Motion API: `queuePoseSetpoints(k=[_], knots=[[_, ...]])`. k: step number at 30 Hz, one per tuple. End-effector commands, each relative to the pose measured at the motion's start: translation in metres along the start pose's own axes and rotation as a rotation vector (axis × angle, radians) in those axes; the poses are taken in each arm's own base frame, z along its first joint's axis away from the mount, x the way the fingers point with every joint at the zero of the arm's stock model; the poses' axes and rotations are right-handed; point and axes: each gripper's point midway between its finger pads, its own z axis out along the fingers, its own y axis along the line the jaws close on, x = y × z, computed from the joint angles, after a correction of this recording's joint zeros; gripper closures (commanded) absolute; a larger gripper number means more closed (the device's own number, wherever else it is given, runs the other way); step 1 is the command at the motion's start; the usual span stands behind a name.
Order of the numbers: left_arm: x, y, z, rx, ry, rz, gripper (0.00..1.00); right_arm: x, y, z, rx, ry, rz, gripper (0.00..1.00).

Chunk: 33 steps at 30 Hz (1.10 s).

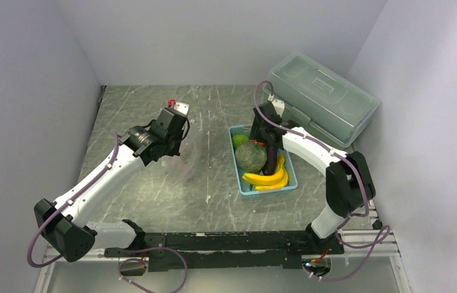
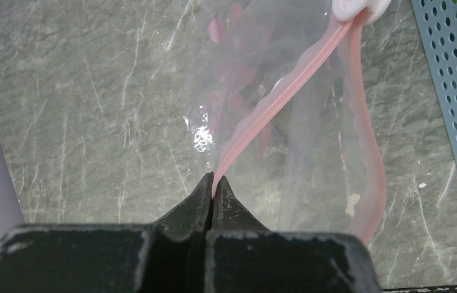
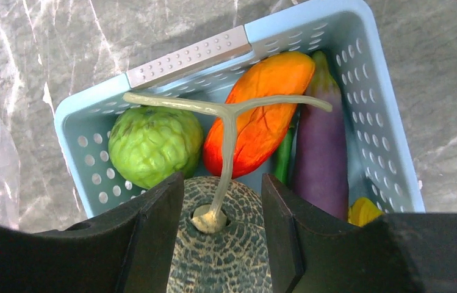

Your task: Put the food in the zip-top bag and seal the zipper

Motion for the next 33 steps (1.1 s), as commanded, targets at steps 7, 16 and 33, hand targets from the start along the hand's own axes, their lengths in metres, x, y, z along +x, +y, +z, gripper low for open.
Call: queuePoseSetpoints(k=[7, 16, 33], knots=[[-0.008, -0.001, -0.006, 0.02, -0.047, 0.001, 1.0, -0.014, 0.024, 0.018, -0.079, 0.011, 0.044, 0.51], [-0.007, -0.001, -0.006, 0.017, -0.048, 0.002, 1.0, -0.005, 0.026, 0.027, -0.09, 0.042, 0.037, 0.75], [-0.007, 0.0, -0.006, 0.012, -0.048, 0.001, 1.0, -0.038, 0.026, -0.015, -0.156, -0.083, 0.062, 1.0]])
